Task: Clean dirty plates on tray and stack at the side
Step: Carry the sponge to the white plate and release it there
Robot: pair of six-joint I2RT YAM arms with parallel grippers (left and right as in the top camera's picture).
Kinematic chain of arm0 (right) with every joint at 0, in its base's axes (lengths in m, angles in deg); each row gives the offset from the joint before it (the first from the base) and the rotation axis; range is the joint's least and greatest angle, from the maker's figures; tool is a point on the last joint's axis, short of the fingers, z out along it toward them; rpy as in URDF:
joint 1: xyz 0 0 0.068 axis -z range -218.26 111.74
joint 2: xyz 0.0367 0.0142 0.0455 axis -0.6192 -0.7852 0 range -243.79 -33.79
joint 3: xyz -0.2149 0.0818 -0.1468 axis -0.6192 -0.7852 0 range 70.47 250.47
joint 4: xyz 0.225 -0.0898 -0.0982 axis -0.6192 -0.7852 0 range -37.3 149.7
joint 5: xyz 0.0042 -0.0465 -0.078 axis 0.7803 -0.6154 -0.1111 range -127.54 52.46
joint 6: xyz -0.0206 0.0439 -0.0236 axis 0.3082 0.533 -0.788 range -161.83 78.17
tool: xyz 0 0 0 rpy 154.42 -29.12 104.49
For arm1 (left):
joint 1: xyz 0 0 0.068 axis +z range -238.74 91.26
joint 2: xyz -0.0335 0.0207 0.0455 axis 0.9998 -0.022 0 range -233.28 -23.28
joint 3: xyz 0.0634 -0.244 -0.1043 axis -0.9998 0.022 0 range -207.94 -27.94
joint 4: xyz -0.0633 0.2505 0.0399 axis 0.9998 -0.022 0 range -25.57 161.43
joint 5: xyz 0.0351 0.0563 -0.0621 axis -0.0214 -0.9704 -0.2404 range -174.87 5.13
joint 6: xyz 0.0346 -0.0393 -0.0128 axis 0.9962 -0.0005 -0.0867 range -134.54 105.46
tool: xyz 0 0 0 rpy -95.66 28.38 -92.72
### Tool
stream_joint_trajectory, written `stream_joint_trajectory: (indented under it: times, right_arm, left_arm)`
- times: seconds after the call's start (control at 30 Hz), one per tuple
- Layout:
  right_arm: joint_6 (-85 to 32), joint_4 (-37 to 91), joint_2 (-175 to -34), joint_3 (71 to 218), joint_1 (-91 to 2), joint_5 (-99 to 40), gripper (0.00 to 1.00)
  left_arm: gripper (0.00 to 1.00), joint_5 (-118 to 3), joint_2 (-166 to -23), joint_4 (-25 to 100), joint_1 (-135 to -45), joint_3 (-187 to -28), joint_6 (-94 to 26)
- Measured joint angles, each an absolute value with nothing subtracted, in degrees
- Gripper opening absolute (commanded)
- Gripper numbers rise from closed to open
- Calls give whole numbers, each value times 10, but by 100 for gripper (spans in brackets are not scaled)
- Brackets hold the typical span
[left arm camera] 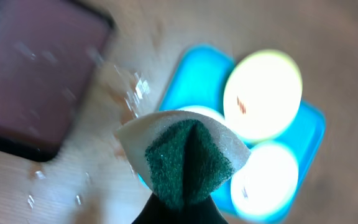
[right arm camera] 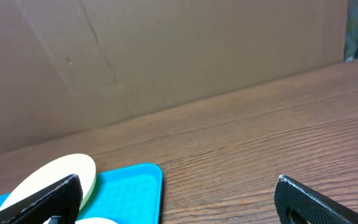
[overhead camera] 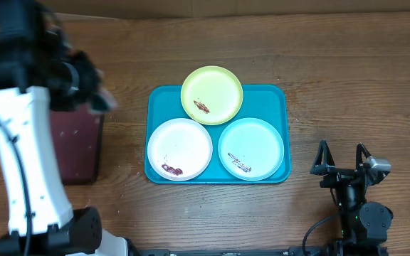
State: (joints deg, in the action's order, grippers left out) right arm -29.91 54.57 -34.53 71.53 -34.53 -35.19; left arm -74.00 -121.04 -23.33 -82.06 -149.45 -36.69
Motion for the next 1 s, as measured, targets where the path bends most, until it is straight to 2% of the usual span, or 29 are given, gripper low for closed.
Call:
stream_joint_trajectory:
  times: [0.2, 0.47, 0.7, 0.73, 0.77, 0.8, 0.83, 0.87, 0.9, 0.93, 0.97, 1.0]
  right_arm:
    - [-299, 546, -345, 715, -346, -352, 100]
    - [-299, 545, -345, 715, -346, -352, 100]
    - [-299, 546, -345, 715, -346, -352, 100]
    - [-299, 546, -345, 715, -345, -352, 100]
    - [-299, 545, -345, 715, -345, -352, 100]
    - [-299, 545, -345, 715, -345, -352, 100]
    - [-299, 546, -345, 715, -346, -352, 100]
    - [-299, 546, -345, 715, -346, -352, 100]
    - [-299, 546, -345, 715, -346, -352, 100]
    - [-299, 546, -345, 715, -346, -352, 100]
    - [-299, 546, -345, 715, -346, -352, 100]
    - [-299, 546, -345, 715, -346, -352, 100]
  left_arm:
    - [4, -716, -1218, -172, -898, -1303, -366]
    - [5, -701, -1227, 88, -1026, -1049, -410]
    - [5, -721, -1227, 221, -1037, -944, -479]
    - [10, -723, -1227, 238, -1037, -934, -486]
    - [49, -726, -1227, 256, -1037, -923, -494]
    - [74, -727, -1227, 264, -1037, -918, -495]
    - [77, -727, -1227, 273, -1037, -911, -500]
    - [70, -727, -1227, 276, -1037, -908, -504]
    - [70, -727, -1227, 279, -1037, -907, -507]
    - [72, -727, -1227, 281, -1037, -907, -511]
    - [80, -727, -1227, 284, -1037, -907, -512]
    - [82, -727, -1227, 285, -1037, -907, -511]
